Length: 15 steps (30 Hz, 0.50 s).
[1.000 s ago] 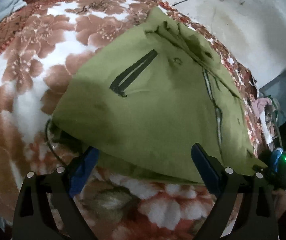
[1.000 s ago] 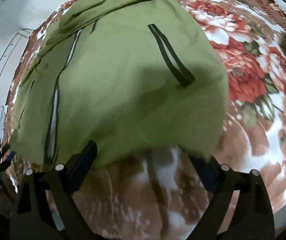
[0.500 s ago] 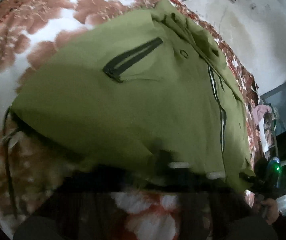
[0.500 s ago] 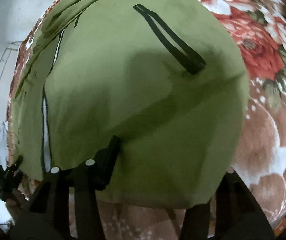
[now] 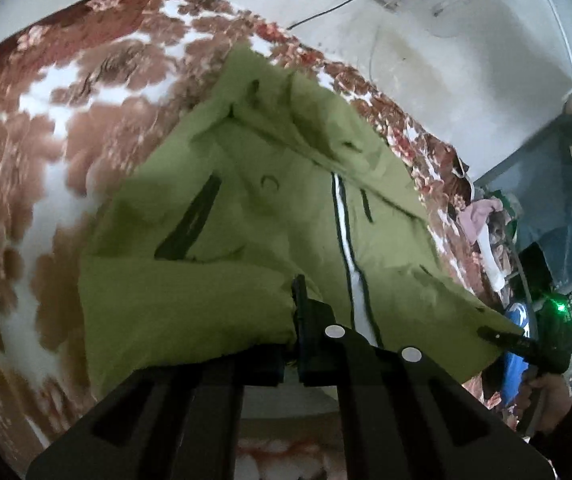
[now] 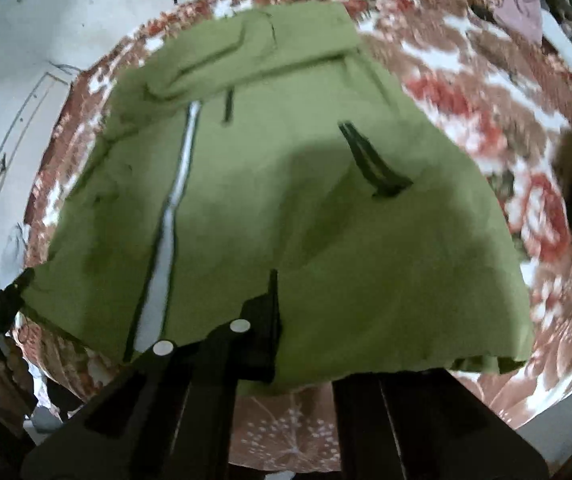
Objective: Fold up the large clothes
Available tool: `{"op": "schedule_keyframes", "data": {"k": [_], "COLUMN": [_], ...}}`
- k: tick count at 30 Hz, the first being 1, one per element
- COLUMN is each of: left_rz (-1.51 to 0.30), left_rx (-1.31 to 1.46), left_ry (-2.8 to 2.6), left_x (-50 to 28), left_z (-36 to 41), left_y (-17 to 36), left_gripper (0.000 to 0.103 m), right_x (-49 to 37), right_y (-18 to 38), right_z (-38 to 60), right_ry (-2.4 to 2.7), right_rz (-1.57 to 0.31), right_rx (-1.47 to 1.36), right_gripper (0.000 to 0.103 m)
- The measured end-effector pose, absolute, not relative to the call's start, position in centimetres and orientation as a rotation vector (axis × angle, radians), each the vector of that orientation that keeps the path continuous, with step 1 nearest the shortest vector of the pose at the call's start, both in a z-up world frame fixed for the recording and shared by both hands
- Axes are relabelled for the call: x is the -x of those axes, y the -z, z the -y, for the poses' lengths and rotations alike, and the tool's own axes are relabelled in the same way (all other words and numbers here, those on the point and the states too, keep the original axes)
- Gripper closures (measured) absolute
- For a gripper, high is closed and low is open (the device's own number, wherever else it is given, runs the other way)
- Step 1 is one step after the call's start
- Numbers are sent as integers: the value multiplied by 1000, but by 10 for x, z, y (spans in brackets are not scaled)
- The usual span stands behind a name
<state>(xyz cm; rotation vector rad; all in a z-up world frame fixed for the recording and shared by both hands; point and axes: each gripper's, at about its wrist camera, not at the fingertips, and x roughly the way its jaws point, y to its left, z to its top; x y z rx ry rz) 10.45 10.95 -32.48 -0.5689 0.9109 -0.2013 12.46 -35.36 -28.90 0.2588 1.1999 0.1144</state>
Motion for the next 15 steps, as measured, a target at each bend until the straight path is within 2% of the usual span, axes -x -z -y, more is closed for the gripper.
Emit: {"op": "schedule_keyframes", "data": {"k": [4, 5, 10, 11, 15], "left_rz": [-972, -999, -1136, -1149, -1162], "left_rx": [680, 704, 700, 713, 706], "left_ry": [183, 165, 28, 16, -16], "left_x": [-106, -103, -55, -50, -24], "left_z": [-118, -119, -115, -115, -118], "left_y": [334, 343, 406, 412, 416], "left_gripper": [99, 97, 75, 68, 55], "right_x": [-135, -135, -122, -118, -113], "right_y": [300, 306, 351, 356, 365], "right_z": [347, 344, 353, 355, 361], "right_ry": [-126, -128, -155, -148, -138], "right_rz": [-1229, -1245, -1308, -1322, -1346], "right_rx": [-254, -258, -233, -237, -242], "right_gripper": [98, 98, 98, 97, 97]}}
